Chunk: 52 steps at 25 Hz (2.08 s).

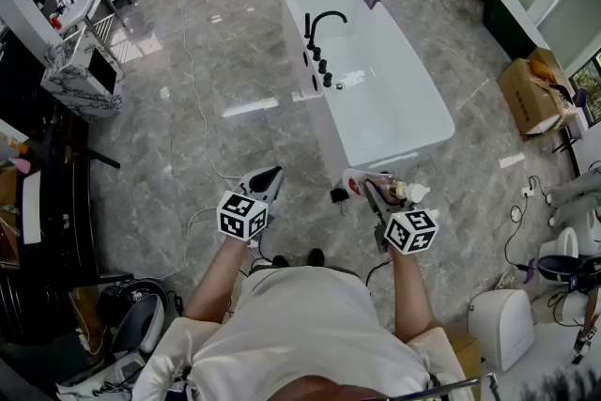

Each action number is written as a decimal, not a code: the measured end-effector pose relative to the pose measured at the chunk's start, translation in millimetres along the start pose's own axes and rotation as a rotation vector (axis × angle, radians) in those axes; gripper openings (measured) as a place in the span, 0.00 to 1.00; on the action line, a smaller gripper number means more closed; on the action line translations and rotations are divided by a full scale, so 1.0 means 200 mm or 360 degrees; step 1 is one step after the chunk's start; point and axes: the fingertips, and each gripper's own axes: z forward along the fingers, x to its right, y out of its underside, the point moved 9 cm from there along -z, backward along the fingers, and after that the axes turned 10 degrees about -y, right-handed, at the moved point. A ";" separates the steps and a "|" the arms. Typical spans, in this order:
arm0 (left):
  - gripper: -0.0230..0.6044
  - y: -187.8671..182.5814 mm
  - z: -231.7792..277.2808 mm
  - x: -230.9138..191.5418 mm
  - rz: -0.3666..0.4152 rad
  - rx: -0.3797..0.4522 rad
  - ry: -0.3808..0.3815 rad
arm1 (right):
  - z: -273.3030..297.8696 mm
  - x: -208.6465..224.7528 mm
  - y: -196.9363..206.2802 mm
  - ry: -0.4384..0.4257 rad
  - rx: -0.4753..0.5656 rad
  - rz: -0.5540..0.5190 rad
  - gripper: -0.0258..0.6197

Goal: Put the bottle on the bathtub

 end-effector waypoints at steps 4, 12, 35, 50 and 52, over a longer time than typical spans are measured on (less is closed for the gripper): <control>0.05 -0.01 0.01 0.00 -0.0003 -0.0001 -0.0004 | 0.01 0.01 -0.02 -0.0004 -0.0001 0.0001 0.40; 0.05 -0.01 0.06 0.03 -0.0003 -0.0013 -0.0016 | 0.02 0.05 -0.02 -0.0017 -0.0033 -0.0011 0.40; 0.05 -0.02 0.33 0.20 -0.0004 -0.0032 -0.0173 | 0.08 0.46 -0.02 -0.0171 -0.0137 -0.0027 0.40; 0.05 -0.05 0.50 0.03 -0.0033 -0.0037 -0.0200 | 0.28 0.61 -0.06 -0.0146 -0.0160 -0.0017 0.40; 0.05 -0.06 0.57 -0.03 -0.0038 -0.0032 -0.0183 | 0.33 0.65 -0.07 -0.0118 -0.0165 -0.0015 0.40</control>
